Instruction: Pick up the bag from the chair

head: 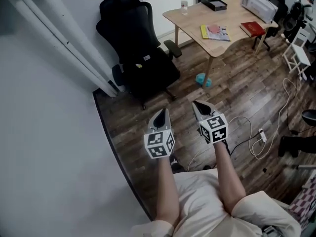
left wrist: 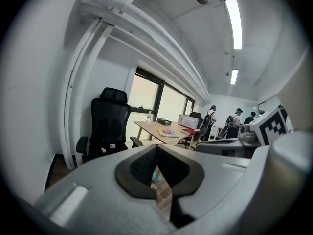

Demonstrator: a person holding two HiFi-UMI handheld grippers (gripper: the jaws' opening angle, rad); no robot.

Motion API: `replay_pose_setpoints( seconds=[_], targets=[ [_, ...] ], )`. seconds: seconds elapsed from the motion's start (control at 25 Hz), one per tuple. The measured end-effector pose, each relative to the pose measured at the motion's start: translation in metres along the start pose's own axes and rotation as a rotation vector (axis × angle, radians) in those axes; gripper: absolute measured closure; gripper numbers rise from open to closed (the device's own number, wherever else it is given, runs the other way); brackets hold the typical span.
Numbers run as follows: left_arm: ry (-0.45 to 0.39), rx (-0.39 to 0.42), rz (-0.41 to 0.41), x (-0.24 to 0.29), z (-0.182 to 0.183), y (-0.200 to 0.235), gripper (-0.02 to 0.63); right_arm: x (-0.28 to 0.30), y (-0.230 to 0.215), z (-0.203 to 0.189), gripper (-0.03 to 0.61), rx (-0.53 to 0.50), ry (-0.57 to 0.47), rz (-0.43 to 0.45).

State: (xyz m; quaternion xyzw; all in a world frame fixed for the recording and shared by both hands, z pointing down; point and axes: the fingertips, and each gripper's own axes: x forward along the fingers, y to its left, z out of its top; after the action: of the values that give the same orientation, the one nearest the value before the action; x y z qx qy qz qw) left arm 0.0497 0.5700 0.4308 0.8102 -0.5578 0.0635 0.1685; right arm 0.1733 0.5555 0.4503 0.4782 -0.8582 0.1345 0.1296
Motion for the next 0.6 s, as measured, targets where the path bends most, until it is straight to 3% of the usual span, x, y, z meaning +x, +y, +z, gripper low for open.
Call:
replay_pose_setpoints(
  seconds=[0.2, 0.4, 0.6],
  targets=[
    [0.022, -0.032, -0.065, 0.013, 0.007, 0.057, 0.607, 0.036, 0.005, 0.012, 0.578, 0.036, -0.012, -0.008],
    [0.006, -0.048, 0.009, 0.003, 0.017, 0.136, 0.607, 0.073, 0.014, 0.006, 0.578, 0.078, 0.021, -0.046],
    [-0.072, -0.077, 0.033, -0.002, 0.033, 0.179, 0.606, 0.119, 0.051, 0.015, 0.578, 0.061, 0.030, 0.060]
  ],
)
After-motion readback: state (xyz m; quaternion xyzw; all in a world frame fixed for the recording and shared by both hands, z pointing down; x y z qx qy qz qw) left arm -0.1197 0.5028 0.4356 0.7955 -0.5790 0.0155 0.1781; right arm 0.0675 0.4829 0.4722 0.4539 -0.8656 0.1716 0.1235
